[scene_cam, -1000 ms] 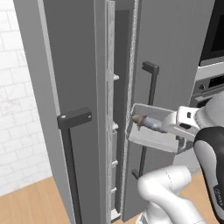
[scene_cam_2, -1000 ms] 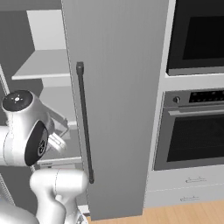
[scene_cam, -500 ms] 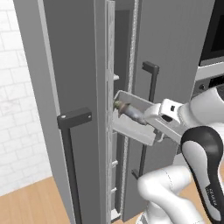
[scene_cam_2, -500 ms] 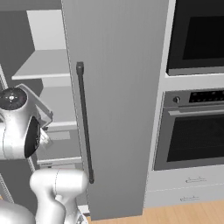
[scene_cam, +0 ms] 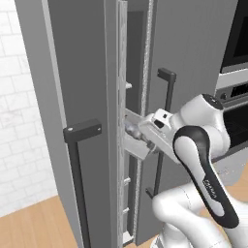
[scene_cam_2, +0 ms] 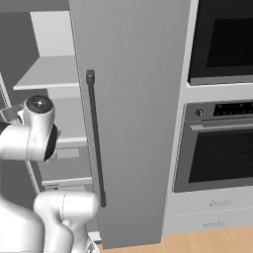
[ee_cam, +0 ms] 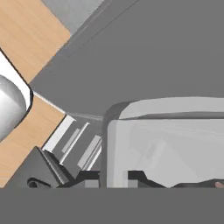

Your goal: Take the meat container that has the fish and place it on the second highest rack of the freezer. Then take the vegetable container that has the squash and lime and place it on the highest rack of the freezer.

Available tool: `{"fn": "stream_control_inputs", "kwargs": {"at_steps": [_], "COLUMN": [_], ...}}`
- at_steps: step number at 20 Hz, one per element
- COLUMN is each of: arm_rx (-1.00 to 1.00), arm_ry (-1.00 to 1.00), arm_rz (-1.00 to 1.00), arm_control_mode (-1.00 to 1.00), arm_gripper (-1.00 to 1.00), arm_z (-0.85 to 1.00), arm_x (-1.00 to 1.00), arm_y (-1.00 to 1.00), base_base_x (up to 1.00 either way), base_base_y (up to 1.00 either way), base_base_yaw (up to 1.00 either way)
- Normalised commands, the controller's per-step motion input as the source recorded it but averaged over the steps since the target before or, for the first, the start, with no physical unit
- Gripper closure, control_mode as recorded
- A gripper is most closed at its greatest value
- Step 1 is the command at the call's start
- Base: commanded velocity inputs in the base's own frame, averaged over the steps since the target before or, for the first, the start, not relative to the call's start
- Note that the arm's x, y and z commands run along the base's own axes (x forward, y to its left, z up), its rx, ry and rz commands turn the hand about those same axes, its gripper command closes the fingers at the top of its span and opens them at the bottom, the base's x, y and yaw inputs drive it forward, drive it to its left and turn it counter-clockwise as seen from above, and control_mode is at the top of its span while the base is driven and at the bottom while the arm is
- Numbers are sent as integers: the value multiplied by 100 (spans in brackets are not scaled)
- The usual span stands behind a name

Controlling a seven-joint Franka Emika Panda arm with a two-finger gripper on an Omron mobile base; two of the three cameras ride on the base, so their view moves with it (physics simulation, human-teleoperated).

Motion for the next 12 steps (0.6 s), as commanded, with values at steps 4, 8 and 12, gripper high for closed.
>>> {"fn": "stream_control_inputs", "kwargs": {"at_steps": [4,8,12], "arm_rx": [0,0,0], "arm_ry": [13,0,3], "arm_rz": [-8,-9,-1], "arm_control_mode": [-100,-100,-100], "arm_gripper": [100,100,100], "arm_z": [-45,-22,-40], "arm_x": [71,83,87], "arm_y": [68,27,0], "base_base_x": [0,0,0], "base_base_y": [0,0,0], "base_base_yaw": [0,0,0]}}
